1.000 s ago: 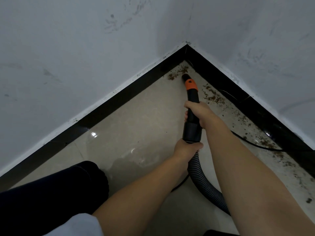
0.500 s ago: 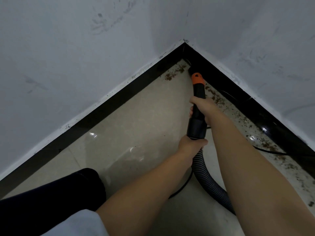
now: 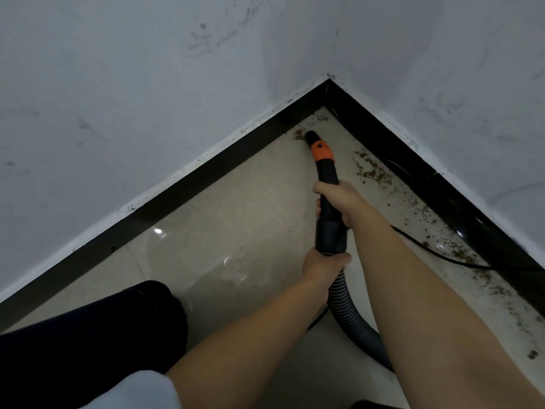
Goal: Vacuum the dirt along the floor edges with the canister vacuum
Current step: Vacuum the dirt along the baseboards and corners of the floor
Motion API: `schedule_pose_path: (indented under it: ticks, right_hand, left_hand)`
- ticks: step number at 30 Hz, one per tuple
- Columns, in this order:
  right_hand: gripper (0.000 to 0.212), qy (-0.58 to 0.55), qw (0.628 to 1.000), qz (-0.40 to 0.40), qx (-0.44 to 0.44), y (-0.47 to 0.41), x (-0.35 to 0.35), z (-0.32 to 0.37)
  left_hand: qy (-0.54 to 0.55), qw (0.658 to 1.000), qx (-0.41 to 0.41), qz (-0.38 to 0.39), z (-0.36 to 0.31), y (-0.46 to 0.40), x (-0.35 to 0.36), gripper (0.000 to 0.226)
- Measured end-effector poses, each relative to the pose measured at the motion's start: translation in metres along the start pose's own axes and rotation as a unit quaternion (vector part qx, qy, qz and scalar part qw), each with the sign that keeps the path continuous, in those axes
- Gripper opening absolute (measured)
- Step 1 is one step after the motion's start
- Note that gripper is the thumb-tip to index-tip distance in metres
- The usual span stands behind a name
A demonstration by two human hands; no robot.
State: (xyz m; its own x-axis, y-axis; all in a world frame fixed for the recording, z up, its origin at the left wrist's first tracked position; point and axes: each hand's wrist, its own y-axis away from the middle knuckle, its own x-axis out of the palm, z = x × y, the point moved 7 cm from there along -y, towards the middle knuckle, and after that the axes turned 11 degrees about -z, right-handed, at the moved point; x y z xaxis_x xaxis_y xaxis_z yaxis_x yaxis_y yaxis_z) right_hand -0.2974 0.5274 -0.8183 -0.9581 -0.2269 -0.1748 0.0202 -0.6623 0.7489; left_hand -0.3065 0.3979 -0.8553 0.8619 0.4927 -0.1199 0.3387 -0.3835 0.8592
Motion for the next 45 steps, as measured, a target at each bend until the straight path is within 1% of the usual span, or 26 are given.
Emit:
schedule_pose_path:
  ticks: [5, 8, 9, 12, 15, 16, 19, 28, 33, 39, 45]
  right_hand:
    - [0.009, 0.037, 0.999, 0.032, 0.002, 0.014, 0.011, -0.009]
    - [0.009, 0.040, 0.999, 0.033, 0.001, 0.016, 0.014, -0.009]
    - [0.010, 0.037, 0.999, 0.029, 0.001, 0.015, 0.013, -0.008]
    - [0.010, 0.025, 1.000, 0.008, -0.004, 0.009, 0.006, -0.002]
    - [0.012, 0.014, 1.000, -0.012, -0.008, 0.000, 0.000, 0.005]
    - [0.013, 0.015, 1.000, -0.016, -0.011, -0.003, -0.002, 0.008]
    - [0.012, 0.017, 0.999, -0.029, -0.021, -0.013, -0.005, 0.015]
    - [0.014, -0.007, 0.998, -0.062, -0.027, -0.035, -0.020, 0.029]
    - [0.015, -0.017, 0.998, -0.060, -0.023, -0.037, -0.020, 0.030]
    - [0.011, 0.025, 0.999, -0.032, -0.031, -0.028, -0.007, 0.029]
    - [0.010, 0.053, 0.998, -0.023, -0.035, -0.012, -0.002, 0.019]
  left_hand:
    - [0.041, 0.999, -0.018, -0.011, 0.016, 0.011, -0.007, 0.023]
    - [0.051, 0.998, -0.020, -0.012, 0.016, 0.013, -0.009, 0.025]
    - [0.050, 0.999, -0.019, -0.008, 0.014, 0.012, -0.008, 0.025]
    - [0.032, 0.999, -0.012, 0.011, 0.005, 0.008, -0.005, 0.011]
    - [0.021, 0.999, -0.010, 0.022, -0.006, 0.004, 0.000, 0.008]
    - [0.015, 1.000, -0.010, 0.025, -0.011, 0.003, 0.001, 0.008]
    - [0.002, 0.999, -0.012, 0.036, -0.020, -0.003, 0.007, 0.017]
    - [-0.014, 0.999, -0.009, 0.050, -0.039, -0.021, 0.022, 0.017]
    - [-0.015, 0.999, -0.015, 0.044, -0.039, -0.026, 0.024, 0.017]
    - [0.007, 0.999, -0.019, 0.035, -0.029, -0.021, 0.019, 0.019]
    - [0.026, 0.998, -0.041, 0.030, -0.013, -0.007, 0.012, 0.011]
